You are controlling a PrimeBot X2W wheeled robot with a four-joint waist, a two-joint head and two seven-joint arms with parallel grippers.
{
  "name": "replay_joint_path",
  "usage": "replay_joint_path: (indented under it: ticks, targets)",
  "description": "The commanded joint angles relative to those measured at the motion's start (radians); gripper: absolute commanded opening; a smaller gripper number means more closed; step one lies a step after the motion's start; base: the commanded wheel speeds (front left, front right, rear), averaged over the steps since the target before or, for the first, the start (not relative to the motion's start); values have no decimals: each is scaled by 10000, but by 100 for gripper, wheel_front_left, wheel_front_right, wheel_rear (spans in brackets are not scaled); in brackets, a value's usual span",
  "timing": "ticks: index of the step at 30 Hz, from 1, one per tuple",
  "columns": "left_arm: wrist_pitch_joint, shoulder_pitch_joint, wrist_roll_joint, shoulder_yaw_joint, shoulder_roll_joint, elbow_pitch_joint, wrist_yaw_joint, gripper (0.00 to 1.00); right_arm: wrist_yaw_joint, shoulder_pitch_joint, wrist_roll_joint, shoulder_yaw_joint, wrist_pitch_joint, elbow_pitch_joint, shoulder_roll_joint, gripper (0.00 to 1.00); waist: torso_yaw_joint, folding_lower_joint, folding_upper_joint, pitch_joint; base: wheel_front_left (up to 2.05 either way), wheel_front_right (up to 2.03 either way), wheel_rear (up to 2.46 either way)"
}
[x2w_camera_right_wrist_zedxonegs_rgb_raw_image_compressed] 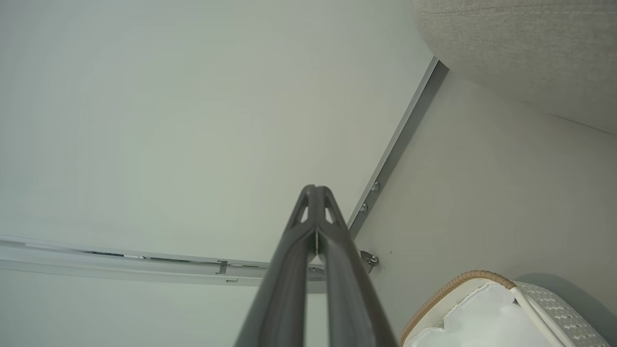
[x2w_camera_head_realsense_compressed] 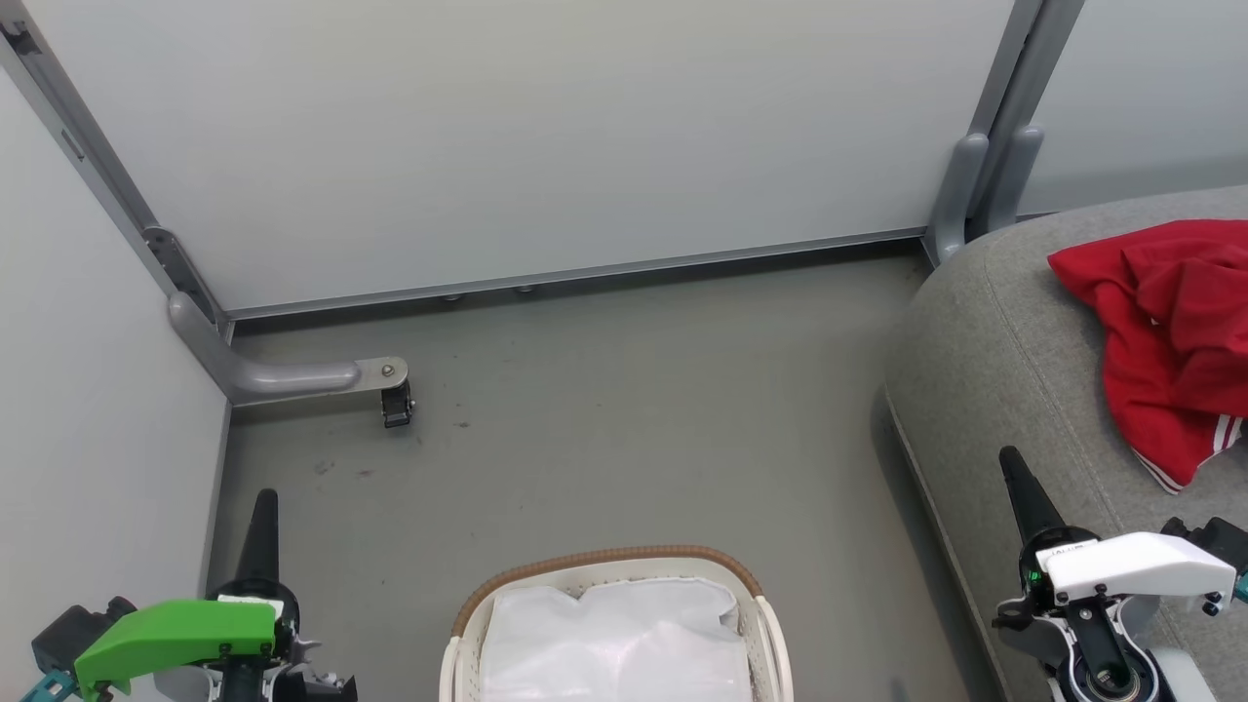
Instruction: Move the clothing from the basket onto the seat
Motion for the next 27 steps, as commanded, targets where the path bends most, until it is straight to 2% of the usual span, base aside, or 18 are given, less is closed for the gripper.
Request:
replay_joint_path:
  ticks: [1, 27]
  targets:
    - [74, -266, -258, 54, 76, -109, -24, 0, -6, 48, 261, -60, 82, -138, -38, 0, -3, 0, 0, -4, 0, 0, 0]
    - [604, -384, -2139, 143, 87, -308, -32, 0, -6, 133, 2166, -335, 615, -420, -24, 0, -51, 0, 0, -73, 0, 0, 0]
